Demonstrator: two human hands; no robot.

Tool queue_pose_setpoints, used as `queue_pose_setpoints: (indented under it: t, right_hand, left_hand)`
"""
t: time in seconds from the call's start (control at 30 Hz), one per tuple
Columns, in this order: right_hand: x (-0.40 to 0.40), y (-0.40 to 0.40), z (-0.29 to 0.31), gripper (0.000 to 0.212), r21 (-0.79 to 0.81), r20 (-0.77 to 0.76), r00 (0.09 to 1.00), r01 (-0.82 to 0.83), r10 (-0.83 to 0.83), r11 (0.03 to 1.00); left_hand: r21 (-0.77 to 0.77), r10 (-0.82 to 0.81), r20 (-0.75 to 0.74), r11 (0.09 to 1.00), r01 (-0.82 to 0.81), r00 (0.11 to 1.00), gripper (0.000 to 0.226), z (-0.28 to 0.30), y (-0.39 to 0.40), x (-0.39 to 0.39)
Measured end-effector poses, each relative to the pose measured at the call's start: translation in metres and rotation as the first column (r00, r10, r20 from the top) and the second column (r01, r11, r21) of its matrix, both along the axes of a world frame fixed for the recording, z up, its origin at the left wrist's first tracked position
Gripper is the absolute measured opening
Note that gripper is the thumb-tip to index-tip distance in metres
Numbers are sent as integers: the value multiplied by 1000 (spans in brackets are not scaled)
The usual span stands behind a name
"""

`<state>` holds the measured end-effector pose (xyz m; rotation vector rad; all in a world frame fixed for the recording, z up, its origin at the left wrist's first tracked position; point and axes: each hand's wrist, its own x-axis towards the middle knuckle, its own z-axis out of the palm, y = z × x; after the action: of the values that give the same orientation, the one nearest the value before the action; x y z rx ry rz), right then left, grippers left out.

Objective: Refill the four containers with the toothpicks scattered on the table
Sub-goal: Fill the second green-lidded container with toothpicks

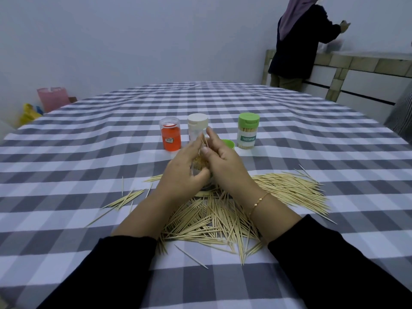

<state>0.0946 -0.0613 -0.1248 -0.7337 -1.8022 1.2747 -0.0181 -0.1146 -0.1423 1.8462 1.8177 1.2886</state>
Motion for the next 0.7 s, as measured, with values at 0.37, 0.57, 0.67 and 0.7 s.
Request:
queue_pose_setpoints:
  t: [0.37, 0.57, 0.67, 0.7]
  right_hand:
    - [2, -4, -4, 39, 277, 105, 977, 152, -187, 949]
    - [1, -2, -6, 34, 317, 90, 959, 228, -268, 921]
    - [2, 0, -8, 36, 316, 78, 953, 255, -292, 914]
    - [2, 1, -8, 39, 339, 76, 950, 262, -304, 904]
  left_hand:
    - [-37, -18, -28, 999, 17, 999, 67, -1, -2, 1]
    - [-89, 18, -3, 996, -18, 1000, 97, -2, -2, 0]
    - [-95, 45, 3, 994, -45, 999, 100, -4, 1, -1]
    - [-102, 54, 0, 993, -54, 999, 98, -3, 1, -1]
